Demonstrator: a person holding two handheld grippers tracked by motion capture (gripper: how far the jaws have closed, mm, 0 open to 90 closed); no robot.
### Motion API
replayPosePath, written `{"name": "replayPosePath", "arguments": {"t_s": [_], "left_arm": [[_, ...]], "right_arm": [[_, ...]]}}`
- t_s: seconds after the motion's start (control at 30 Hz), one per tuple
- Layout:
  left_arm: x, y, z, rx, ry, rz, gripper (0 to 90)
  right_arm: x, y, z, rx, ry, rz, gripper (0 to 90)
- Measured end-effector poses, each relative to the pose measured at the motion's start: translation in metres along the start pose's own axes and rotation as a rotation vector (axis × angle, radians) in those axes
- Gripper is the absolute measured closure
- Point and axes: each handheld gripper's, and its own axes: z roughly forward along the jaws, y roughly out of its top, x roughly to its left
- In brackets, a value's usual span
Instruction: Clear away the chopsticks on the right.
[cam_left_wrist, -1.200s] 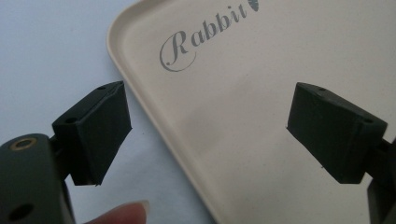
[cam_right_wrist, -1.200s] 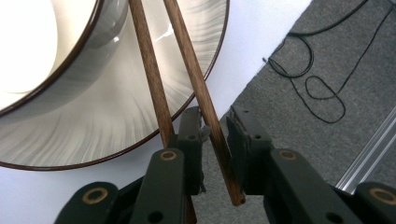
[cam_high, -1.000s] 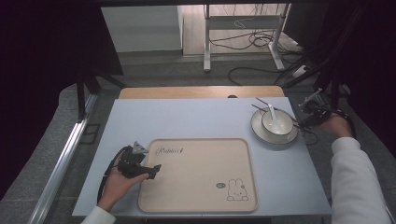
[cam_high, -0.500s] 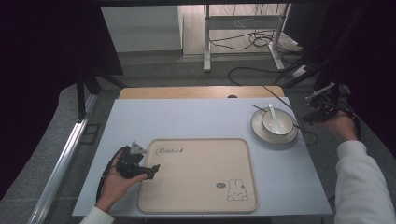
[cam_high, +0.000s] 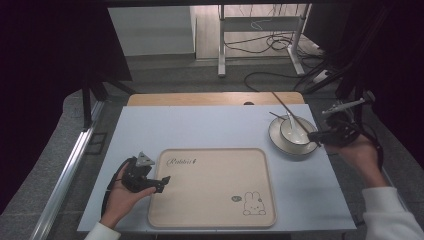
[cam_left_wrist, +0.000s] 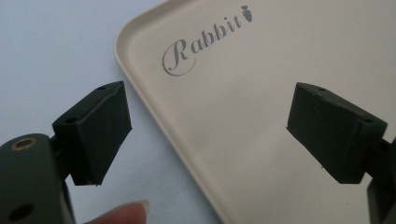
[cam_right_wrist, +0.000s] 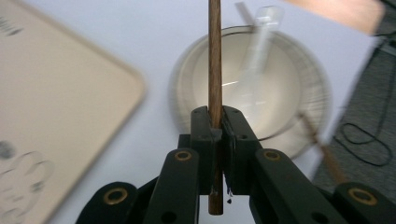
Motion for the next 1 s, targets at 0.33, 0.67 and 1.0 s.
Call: {"name": "replayPosePath", "arguments": {"t_s": [0.33, 0.67, 1.0], "left_arm": [[-0.005, 0.001, -0.002, -0.002, 0.003, 0.0, 13.6], [-0.006, -0.001, -0.001, 0.006, -0.002, 0.01, 13.6], [-0.005, -0.003, 0.001, 0.017, -0.003, 0.01, 13.6]], "right_arm": [[0.082, -0.032, 0.025, 0.08, 0.103, -0.046, 83.2], [0.149, -0.054, 0.085, 0.232, 0.197, -0.128, 83.2], [0.164, -0.056, 0.111, 0.297, 0.162, -0.195, 83.0]]}}
